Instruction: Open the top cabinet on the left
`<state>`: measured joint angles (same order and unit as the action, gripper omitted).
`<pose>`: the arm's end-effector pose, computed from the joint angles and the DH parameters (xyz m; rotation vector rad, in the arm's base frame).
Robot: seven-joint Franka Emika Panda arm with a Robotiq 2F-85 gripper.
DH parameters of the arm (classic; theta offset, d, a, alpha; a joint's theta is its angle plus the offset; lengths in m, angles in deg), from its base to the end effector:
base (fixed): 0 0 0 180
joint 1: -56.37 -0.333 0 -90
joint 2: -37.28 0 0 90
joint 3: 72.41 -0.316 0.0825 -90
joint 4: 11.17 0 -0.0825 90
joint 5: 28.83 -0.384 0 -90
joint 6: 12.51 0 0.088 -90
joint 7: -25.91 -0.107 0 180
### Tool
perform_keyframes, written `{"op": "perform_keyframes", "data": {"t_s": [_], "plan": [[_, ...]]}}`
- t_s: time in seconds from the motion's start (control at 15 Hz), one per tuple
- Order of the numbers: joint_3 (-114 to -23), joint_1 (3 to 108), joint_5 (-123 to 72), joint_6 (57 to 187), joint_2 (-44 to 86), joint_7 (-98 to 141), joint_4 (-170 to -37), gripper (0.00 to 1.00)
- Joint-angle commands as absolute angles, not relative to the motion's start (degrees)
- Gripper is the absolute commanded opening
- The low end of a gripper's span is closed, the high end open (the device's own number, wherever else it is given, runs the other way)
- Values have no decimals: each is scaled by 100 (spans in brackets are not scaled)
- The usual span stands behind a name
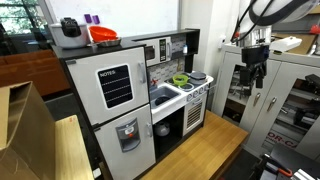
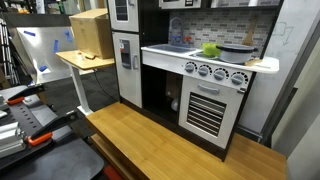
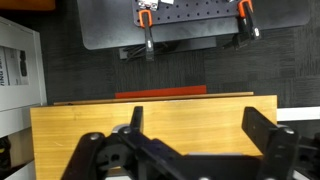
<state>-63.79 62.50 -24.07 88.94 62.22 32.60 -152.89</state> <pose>0.3643 -0.1041 0.4265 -3.0775 0.1395 0.4171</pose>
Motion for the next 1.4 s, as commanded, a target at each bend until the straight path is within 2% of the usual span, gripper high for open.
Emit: {"op": "perform_keyframes", "data": {"t_s": [0.0,0.2,0.33,0.73,0.8,1.13,1.33], "plan": [[-6330,6141,-2415,8977,5911,3875,-15077,100],[-6281,6071,-2286,9376,6150,4677,-15314,100],[-6043,6229,-2214,9864,6873,5233,-15987,100],[-4449,7138,-1910,10633,8300,7328,-17434,100],[-4238,7141,-1906,10493,8165,7763,-17066,100],[-3672,7317,-1864,10651,9047,9290,-17227,100],[-3329,7140,-1930,10533,8929,9939,-17019,100]]}}
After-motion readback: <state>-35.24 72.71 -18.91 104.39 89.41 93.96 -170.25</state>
